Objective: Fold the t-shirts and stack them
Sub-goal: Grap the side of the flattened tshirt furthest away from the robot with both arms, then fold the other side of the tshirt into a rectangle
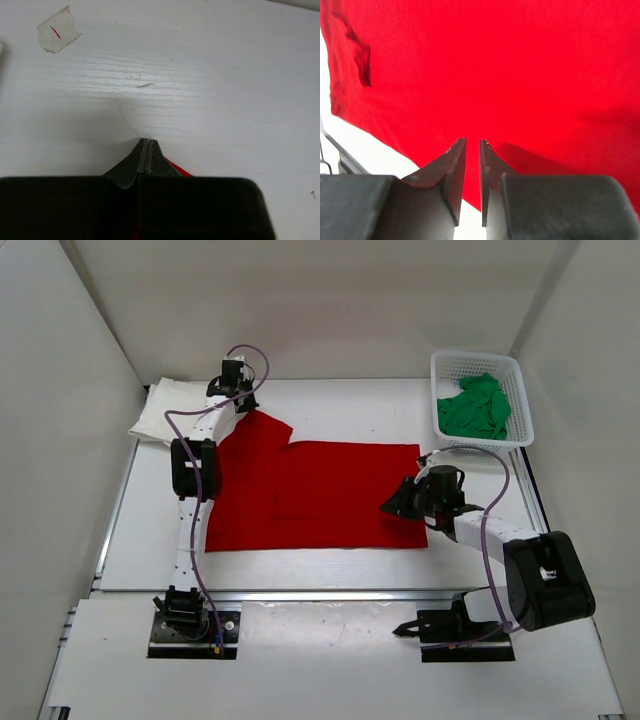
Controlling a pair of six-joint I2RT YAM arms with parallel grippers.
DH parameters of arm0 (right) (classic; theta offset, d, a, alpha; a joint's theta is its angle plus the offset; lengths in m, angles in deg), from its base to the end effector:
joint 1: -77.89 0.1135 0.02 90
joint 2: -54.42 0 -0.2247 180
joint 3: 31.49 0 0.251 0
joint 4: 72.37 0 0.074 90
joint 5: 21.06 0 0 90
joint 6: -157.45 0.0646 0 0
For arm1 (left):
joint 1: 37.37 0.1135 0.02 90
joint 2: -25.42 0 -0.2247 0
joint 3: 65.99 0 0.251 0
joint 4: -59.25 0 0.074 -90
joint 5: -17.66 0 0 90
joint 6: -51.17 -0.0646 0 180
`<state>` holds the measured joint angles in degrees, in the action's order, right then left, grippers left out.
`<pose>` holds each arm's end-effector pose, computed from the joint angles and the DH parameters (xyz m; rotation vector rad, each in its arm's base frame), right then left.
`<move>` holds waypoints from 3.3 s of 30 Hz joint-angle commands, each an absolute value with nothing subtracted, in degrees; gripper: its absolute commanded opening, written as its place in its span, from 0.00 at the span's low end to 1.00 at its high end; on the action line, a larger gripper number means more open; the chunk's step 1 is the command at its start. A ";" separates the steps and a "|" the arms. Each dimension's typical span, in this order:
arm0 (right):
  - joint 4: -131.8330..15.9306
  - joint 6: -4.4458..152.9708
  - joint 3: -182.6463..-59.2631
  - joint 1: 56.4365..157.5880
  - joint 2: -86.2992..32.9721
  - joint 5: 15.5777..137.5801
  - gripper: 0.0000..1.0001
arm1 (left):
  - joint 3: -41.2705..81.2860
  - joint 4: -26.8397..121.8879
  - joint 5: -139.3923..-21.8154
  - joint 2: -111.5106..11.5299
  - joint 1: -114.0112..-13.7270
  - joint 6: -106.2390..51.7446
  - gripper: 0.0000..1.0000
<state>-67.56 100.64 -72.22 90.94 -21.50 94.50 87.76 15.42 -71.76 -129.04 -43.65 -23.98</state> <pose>0.2585 0.0885 0.1018 0.1659 2.3530 0.9189 0.5691 -0.0620 0.1101 -0.1809 2.3475 -0.1691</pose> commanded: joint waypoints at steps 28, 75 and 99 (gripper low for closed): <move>-48.63 86.17 -122.91 83.16 -59.57 59.10 0.33 | 38.46 41.99 -87.28 -86.65 -42.73 -8.06 0.00; -50.99 90.39 -106.07 80.61 -39.82 68.50 0.00 | -0.29 50.88 -99.58 -53.09 -31.48 0.81 0.00; -53.63 90.83 -88.92 77.97 -28.72 72.45 0.00 | -18.40 25.56 -81.48 -25.03 -36.13 -12.73 0.00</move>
<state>-51.80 90.41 -89.74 78.18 -29.48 72.45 -15.80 30.81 -86.52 -26.42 -34.89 -10.21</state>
